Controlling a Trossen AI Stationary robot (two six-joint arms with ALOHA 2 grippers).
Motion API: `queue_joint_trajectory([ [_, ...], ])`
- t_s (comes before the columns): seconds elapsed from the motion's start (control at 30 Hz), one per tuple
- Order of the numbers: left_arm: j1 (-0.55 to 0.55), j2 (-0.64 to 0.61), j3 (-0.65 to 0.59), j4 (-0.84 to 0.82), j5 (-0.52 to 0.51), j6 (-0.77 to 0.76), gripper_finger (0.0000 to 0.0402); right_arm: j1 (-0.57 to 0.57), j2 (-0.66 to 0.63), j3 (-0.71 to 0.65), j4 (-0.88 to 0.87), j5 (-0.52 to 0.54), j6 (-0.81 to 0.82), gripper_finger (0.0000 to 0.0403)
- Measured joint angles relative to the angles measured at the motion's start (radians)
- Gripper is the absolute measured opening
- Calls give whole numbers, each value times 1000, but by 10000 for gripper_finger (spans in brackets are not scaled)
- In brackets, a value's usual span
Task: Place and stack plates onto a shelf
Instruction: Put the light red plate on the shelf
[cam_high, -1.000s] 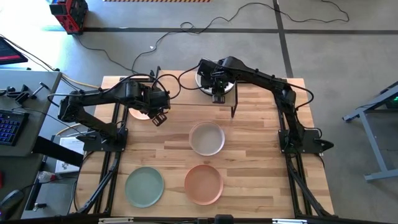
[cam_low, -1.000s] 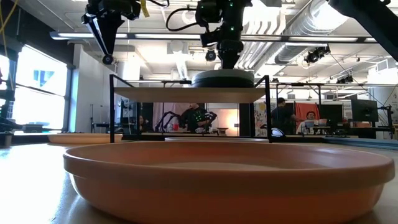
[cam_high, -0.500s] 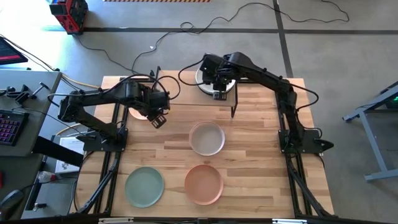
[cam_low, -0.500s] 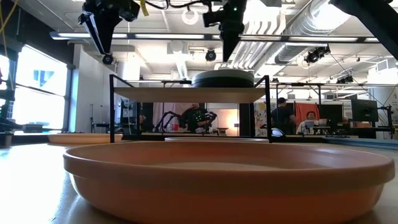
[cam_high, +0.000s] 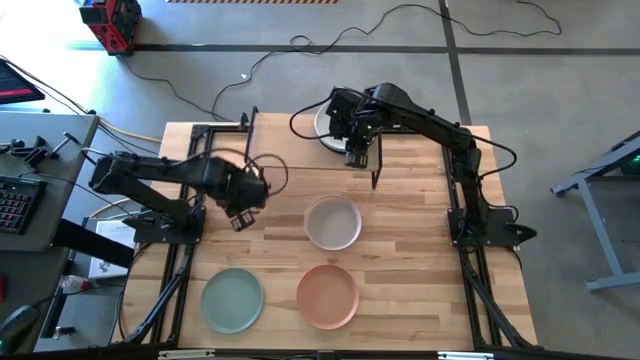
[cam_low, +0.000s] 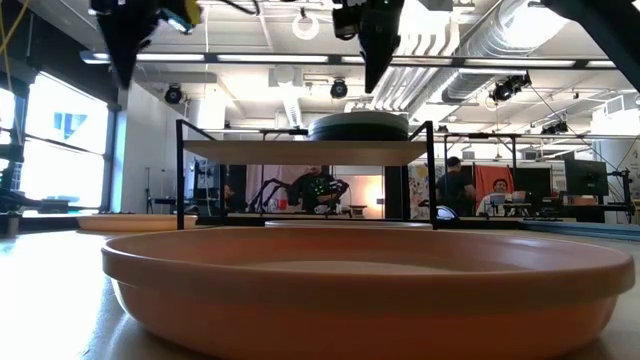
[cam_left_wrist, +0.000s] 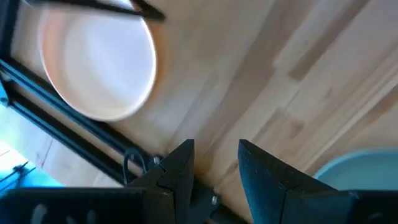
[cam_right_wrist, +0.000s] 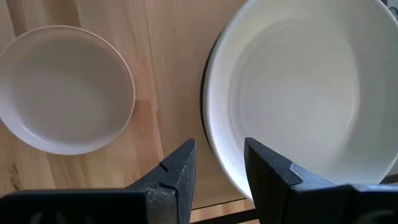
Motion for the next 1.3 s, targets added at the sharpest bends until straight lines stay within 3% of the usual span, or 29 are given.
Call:
queue_joint_trajectory([
  [0.27, -117, -56, -244, 18, 16, -90, 113, 26, 0, 0, 0, -2, -7, 114],
  [0.63, -193, -116, -562, 265, -9, -76, 113, 27, 0, -1, 0, -2, -7, 114],
  [0.87, -192, -112, -560, 350, -126, 1, 107, 27, 0, -1, 0, -2, -2, 114],
  [1.3, -75, -111, -560, 502, -128, 10, 106, 27, 0, -1, 0, -2, -2, 114],
])
